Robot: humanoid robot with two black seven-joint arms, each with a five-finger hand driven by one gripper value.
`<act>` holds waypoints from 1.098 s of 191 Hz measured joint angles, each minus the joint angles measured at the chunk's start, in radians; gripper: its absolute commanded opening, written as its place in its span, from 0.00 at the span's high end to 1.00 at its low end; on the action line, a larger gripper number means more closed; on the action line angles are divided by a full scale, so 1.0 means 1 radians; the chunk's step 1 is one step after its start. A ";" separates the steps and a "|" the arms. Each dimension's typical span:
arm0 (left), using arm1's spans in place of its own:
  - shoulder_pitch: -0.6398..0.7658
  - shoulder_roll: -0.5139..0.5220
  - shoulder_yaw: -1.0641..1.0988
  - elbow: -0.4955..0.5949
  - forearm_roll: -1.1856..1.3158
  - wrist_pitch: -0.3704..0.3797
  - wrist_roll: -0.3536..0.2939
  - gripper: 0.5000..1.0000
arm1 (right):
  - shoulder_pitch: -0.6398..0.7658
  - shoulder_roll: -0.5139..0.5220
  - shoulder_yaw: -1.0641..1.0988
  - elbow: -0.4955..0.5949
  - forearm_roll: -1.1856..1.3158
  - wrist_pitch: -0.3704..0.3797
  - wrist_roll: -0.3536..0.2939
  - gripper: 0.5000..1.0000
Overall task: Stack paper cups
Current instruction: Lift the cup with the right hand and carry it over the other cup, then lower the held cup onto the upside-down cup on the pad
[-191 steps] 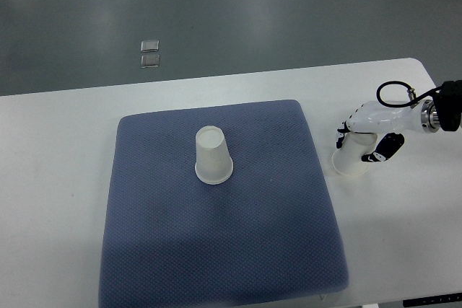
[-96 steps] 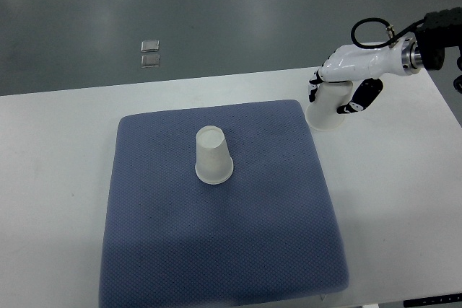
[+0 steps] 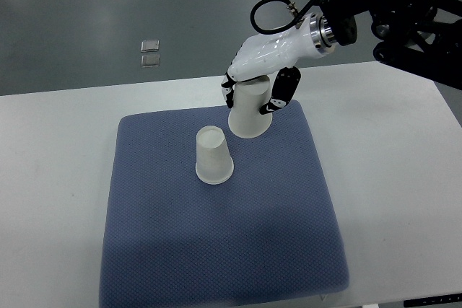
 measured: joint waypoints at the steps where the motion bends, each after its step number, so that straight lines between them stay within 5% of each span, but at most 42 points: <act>1: 0.000 0.000 0.000 0.000 0.000 0.000 0.000 0.00 | 0.000 0.003 0.000 -0.001 0.000 0.000 0.000 0.69; 122: 0.000 0.000 0.000 0.000 0.000 0.000 0.000 0.00 | -0.006 0.185 0.010 -0.143 0.005 -0.001 -0.003 0.68; 210: 0.000 0.000 0.000 0.000 0.000 0.000 0.000 0.00 | -0.029 0.214 0.000 -0.171 0.002 -0.001 -0.003 0.68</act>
